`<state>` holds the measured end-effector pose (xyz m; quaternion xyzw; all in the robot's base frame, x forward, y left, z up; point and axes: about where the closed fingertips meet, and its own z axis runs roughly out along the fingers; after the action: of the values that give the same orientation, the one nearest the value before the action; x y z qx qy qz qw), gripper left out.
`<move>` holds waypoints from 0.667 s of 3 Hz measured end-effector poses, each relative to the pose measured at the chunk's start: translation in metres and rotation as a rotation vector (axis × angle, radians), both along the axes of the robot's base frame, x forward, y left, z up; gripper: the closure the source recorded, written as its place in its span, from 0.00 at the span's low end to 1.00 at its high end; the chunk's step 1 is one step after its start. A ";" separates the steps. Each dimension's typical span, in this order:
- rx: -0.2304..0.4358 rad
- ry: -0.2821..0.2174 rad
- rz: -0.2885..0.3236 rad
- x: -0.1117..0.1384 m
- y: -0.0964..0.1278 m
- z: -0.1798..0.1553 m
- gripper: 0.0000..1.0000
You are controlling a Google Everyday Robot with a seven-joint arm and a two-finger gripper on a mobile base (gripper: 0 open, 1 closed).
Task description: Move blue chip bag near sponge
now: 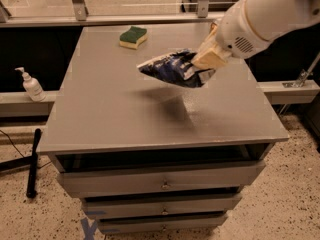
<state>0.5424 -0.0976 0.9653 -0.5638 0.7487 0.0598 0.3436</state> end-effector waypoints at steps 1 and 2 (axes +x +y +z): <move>0.050 -0.084 0.016 0.050 0.035 0.000 1.00; 0.049 -0.154 0.021 0.107 0.063 -0.003 1.00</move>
Offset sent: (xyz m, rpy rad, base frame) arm 0.1915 0.0928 -0.0119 -0.0109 -0.2529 0.0169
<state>0.6492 -0.0342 0.9625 -0.5661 0.7124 0.0381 0.4130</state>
